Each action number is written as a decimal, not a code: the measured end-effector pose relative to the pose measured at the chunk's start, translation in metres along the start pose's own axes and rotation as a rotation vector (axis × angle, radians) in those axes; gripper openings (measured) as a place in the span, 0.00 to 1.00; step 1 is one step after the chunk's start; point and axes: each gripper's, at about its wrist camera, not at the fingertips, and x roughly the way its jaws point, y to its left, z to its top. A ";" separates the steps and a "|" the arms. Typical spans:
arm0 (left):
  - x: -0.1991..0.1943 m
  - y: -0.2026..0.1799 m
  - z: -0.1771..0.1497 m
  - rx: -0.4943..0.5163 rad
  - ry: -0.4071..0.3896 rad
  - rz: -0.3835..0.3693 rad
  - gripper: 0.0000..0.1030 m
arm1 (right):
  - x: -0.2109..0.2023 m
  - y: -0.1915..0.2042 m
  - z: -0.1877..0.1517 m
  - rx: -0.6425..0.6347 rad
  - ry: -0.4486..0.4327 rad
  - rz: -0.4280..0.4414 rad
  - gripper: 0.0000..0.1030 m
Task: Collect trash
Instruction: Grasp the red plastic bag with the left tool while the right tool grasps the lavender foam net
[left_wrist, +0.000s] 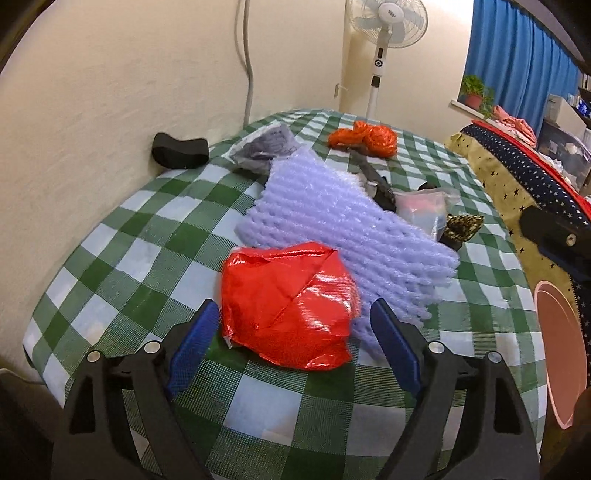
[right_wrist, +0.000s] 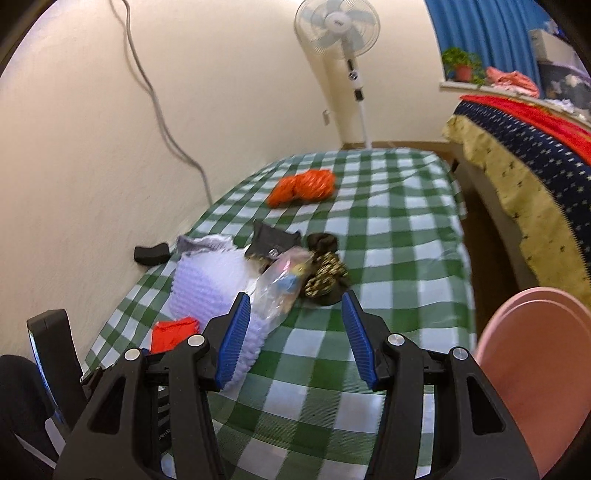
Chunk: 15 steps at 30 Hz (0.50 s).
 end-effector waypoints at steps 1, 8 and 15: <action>0.001 0.001 0.000 -0.002 0.003 0.000 0.71 | 0.005 0.001 -0.001 -0.002 0.011 0.008 0.50; -0.002 0.005 0.000 -0.005 -0.005 0.014 0.69 | 0.036 0.007 -0.008 0.006 0.093 0.058 0.50; -0.003 0.009 0.000 -0.011 0.003 0.020 0.69 | 0.054 0.011 -0.014 0.015 0.140 0.097 0.41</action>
